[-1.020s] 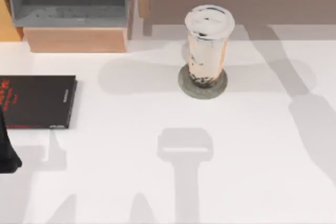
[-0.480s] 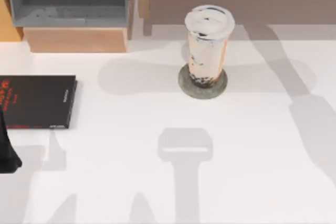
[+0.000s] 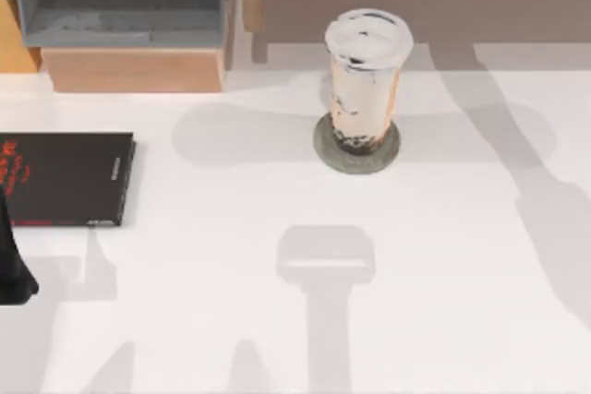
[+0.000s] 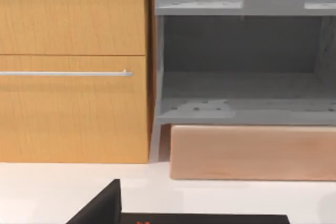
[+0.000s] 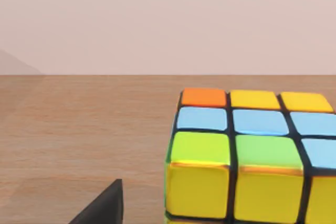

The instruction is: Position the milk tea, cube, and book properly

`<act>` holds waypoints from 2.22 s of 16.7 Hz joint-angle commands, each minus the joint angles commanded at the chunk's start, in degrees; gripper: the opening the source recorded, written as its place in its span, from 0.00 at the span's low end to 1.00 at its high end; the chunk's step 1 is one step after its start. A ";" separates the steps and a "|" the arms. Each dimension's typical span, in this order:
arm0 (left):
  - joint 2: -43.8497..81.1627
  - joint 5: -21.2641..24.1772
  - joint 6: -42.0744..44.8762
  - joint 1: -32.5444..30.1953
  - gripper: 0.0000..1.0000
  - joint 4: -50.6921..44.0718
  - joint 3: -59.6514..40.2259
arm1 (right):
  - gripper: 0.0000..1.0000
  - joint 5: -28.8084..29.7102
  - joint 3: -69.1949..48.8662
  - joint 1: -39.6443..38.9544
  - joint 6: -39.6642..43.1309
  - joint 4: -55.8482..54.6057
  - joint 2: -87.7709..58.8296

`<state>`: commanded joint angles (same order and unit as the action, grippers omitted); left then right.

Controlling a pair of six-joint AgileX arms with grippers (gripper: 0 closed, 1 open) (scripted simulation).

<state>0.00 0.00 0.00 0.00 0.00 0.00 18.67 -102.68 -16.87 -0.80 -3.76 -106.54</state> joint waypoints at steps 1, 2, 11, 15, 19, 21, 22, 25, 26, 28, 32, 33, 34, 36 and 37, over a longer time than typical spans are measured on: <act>0.00 0.00 0.00 0.00 1.00 0.00 0.00 | 1.00 -0.07 -0.22 0.31 0.01 0.10 -0.26; 0.00 0.00 0.00 0.00 1.00 0.00 0.00 | 1.00 -0.07 -0.22 0.31 0.01 0.10 -0.26; 0.00 0.00 0.00 0.00 1.00 0.00 0.00 | 1.00 -3.27 17.29 3.09 0.20 0.75 17.88; 0.00 0.00 0.00 0.00 1.00 0.00 0.00 | 1.00 -6.15 32.95 5.56 0.28 1.31 34.12; 0.00 0.00 0.00 0.00 1.00 0.00 0.00 | 1.00 -9.52 51.62 8.55 0.38 1.99 53.45; 0.00 0.00 0.00 0.00 1.00 0.00 0.00 | 1.00 -11.28 61.35 10.12 0.46 2.35 63.51; 0.00 0.00 0.00 0.00 1.00 0.00 0.00 | 1.00 -12.14 66.15 10.89 0.50 2.53 68.48; 0.00 0.00 0.00 0.00 1.00 0.00 0.00 | 1.00 -14.57 79.88 13.11 0.61 3.02 82.77; 0.00 0.00 0.00 0.00 1.00 0.00 0.00 | 1.00 -15.31 84.35 13.79 0.64 3.17 87.40; 0.00 0.00 0.00 0.00 1.00 0.00 0.00 | 1.00 -16.63 92.00 15.01 0.70 3.42 95.38; 0.00 0.00 0.00 0.00 1.00 0.00 0.00 | 1.00 -18.38 101.31 16.61 0.79 3.72 105.08; 0.00 0.00 0.00 0.00 1.00 0.00 0.00 | 1.00 -18.58 102.27 16.79 0.80 3.74 106.10; 0.00 0.00 0.00 0.00 1.00 0.00 0.00 | 1.00 -18.67 102.68 16.87 0.81 3.76 106.54; 0.00 0.00 0.00 0.00 1.00 0.00 0.00 | 1.00 -18.67 102.68 16.87 0.81 3.76 106.54; 0.00 0.00 0.00 0.00 1.00 0.00 0.00 | 1.00 -18.67 102.68 16.87 0.81 3.76 106.54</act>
<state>0.00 0.00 0.00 0.00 0.00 0.00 0.00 0.00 0.00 0.00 0.00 0.00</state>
